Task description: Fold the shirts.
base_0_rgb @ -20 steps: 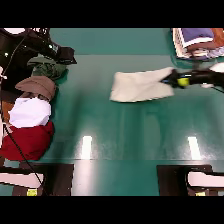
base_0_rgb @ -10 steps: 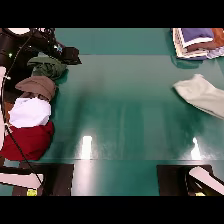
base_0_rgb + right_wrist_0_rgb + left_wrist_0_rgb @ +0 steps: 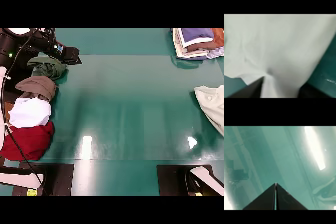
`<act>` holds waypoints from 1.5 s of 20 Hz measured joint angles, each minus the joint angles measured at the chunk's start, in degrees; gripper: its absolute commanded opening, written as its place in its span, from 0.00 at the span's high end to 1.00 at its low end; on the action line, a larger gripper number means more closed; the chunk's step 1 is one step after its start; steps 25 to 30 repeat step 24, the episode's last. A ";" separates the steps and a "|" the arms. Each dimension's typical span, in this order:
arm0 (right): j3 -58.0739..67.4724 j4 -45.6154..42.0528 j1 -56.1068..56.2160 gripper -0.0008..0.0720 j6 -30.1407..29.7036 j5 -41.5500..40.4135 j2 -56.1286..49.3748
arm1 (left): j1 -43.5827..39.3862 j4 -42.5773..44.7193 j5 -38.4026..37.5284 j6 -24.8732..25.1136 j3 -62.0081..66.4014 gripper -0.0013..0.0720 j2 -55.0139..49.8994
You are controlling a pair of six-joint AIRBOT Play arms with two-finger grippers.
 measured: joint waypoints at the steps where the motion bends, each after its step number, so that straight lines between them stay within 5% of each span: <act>1: 1.18 -2.95 -0.76 0.20 0.22 1.38 0.09 | 0.00 0.00 -0.11 0.00 0.00 0.95 0.00; 6: 9.57 -14.73 -3.98 0.26 4.33 8.81 0.28 | 0.00 0.02 -0.92 0.70 0.00 0.95 0.00; 12: 13.97 -8.33 11.10 0.31 7.30 12.55 0.28 | 0.00 0.02 -0.59 0.94 0.00 0.95 0.00; 14: 14.32 -7.56 19.80 0.71 7.58 13.27 0.28 | 0.00 0.02 -0.33 0.98 0.00 0.95 0.00; 16: 14.51 -6.86 28.50 0.97 7.72 13.68 0.28 | 0.00 0.02 0.26 1.03 0.00 0.95 0.00; 23: 14.67 -6.29 49.68 0.97 7.89 13.57 0.28 | 0.00 0.02 1.36 1.03 0.00 0.95 0.00; 30: 14.67 -6.32 51.04 0.97 7.89 13.57 0.28 | 0.00 0.02 1.38 1.03 0.00 0.95 0.00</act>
